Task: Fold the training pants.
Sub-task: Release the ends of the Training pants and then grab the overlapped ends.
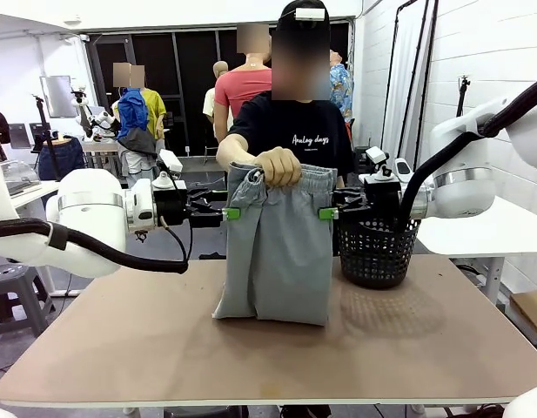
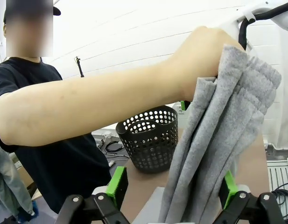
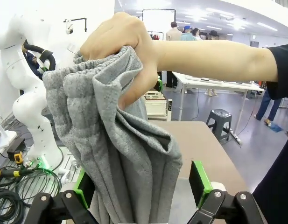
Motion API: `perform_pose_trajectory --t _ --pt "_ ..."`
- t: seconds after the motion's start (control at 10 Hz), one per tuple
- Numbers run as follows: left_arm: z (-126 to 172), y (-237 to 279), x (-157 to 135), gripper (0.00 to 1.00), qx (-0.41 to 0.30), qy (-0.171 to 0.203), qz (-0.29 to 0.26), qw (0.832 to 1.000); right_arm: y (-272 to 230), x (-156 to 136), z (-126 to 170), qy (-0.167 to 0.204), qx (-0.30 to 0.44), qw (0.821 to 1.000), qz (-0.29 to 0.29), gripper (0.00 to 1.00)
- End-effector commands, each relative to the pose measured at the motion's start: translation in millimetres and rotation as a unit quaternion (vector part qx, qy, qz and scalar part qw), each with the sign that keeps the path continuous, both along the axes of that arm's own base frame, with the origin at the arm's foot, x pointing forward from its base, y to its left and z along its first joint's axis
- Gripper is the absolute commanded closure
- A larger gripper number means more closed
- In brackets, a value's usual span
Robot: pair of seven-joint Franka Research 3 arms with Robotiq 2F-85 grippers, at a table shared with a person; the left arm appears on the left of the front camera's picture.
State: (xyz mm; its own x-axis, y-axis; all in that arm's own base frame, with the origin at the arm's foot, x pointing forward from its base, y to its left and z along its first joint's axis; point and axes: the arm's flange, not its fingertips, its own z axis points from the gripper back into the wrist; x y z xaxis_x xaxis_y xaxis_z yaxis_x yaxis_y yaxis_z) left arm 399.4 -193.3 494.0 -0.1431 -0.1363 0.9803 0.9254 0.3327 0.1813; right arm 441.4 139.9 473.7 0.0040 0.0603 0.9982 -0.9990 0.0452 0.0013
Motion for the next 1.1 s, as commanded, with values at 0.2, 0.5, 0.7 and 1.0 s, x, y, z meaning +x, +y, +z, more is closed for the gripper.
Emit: perform_pose_trajectory --t 0.2,0.5,0.7,1.0 --pt "-7.4 -11.5 -5.9 0.0 0.012 0.01 -0.081 0.997 2.1 -8.2 3.1 0.026 -0.01 0.998 0.053 0.0" --pt "-9.7 -18.8 -3.9 0.0 0.011 0.015 -0.095 0.995 0.3 -18.8 1.1 0.032 -0.009 0.997 0.072 0.0" --pt "-10.4 -24.4 -6.3 0.0 0.009 0.019 -0.103 0.994 9.2 -27.5 -3.7 0.029 -0.005 0.996 0.085 0.0" --pt "-5.9 -37.5 -9.4 0.0 0.006 0.038 -0.112 0.993 27.8 -35.9 -8.6 0.021 0.002 0.996 0.091 0.0"
